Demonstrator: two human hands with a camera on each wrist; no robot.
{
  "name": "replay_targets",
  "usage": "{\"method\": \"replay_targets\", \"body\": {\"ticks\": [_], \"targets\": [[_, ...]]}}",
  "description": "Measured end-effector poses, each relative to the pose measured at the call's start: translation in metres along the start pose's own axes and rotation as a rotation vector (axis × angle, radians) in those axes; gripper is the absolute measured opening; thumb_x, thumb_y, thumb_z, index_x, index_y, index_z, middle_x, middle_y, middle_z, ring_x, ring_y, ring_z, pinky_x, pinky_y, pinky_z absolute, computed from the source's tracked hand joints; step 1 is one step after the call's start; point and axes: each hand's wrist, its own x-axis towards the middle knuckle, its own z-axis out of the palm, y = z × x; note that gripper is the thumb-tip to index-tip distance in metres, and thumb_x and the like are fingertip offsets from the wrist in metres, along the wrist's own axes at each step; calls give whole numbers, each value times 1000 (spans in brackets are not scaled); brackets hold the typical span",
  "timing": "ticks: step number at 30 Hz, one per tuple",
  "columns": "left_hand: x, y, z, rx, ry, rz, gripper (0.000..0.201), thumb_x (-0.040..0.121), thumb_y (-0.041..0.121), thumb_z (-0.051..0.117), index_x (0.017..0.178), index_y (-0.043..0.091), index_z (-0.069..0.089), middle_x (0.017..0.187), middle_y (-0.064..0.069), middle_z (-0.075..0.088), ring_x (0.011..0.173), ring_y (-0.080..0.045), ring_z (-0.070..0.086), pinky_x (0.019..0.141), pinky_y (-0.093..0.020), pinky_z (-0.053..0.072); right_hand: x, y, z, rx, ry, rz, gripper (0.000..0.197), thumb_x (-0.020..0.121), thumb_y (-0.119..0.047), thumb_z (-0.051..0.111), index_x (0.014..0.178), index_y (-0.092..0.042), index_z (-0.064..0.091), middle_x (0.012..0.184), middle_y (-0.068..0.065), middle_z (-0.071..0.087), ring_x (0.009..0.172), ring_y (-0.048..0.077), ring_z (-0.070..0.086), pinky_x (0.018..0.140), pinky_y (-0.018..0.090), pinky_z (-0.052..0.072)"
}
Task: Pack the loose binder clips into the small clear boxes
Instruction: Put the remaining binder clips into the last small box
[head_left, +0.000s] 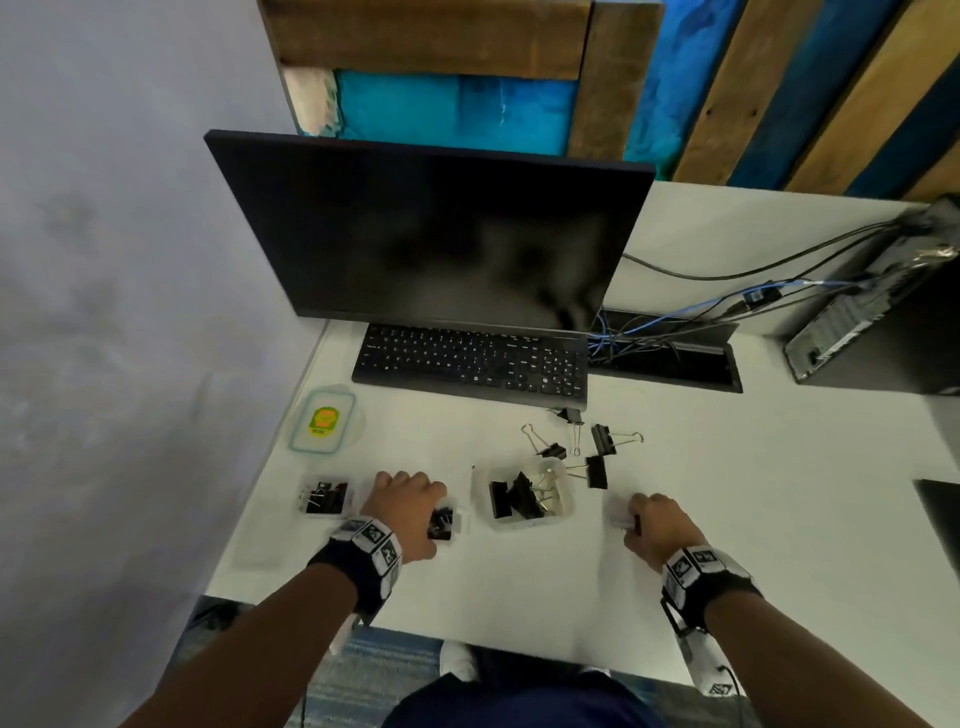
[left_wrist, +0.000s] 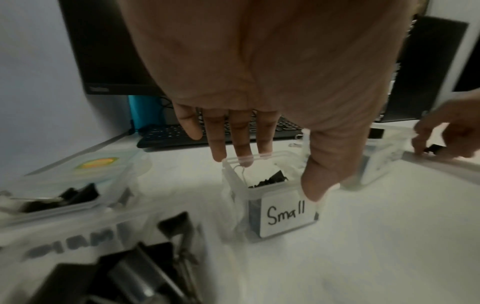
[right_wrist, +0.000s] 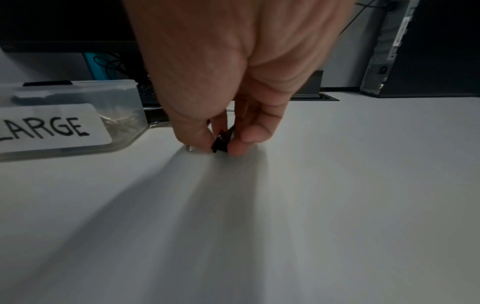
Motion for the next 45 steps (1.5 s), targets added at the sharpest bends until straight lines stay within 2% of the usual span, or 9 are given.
{"method": "replay_targets", "body": {"ticks": [6,10,13,17,21,27,32,38,45], "targets": [[-1,26,19,-184,3,144,71,73,53,67,136,34,38,128,7,47,108,-21,55,89,-37,44,-35,-22,-12,271,21,-121,18,72,-26,74,86,-23,64,80,-6,67,68,8,61,65,24,50],[-1,33,23,-282,-5,174,82,74,58,70,143,34,32,137,9,43,116,-18,54,91,-36,48,-49,-61,-13,420,11,-265,20,71,-22,73,86,-28,62,73,-12,64,52,1,57,58,16,48],[-3,31,24,-325,-9,171,89,72,53,75,144,30,28,139,7,38,117,-19,53,92,-39,49,-53,-92,-9,398,9,-410,23,72,-21,72,94,-21,65,80,-14,60,58,3,57,62,14,48],[-8,23,27,-263,21,175,79,74,52,73,139,27,37,135,6,43,118,-18,50,95,-37,44,-53,-128,5,288,38,-618,26,75,-23,70,98,-13,70,98,0,58,73,10,54,72,14,44],[-11,16,25,-161,70,172,78,71,60,70,137,30,40,132,7,49,120,-20,45,99,-38,35,-48,-157,12,225,31,-666,30,81,-23,70,107,-8,70,101,10,60,87,20,58,80,21,44],[-16,5,24,-174,70,132,77,71,59,71,136,29,41,131,7,50,120,-19,43,101,-39,32,-43,-172,12,205,-10,-676,34,84,-20,66,117,-9,67,108,10,61,100,23,58,92,31,47],[-17,3,25,-168,72,122,77,70,59,72,135,28,43,130,7,51,120,-19,43,100,-38,31,-39,-165,8,151,-19,-647,34,81,-11,61,115,-7,66,108,12,62,98,26,60,89,30,48],[-18,5,25,-189,64,131,77,69,58,74,133,27,45,129,6,52,119,-19,42,100,-37,31,-39,-178,11,-156,-81,-701,28,94,-27,51,113,-17,69,103,6,58,91,30,61,70,36,48],[-21,4,25,-205,59,115,79,69,57,75,134,24,46,128,4,54,119,-21,43,100,-39,32,-33,-203,12,-392,-108,-631,29,94,-31,53,115,-16,67,110,3,54,94,28,62,71,36,50]]}}
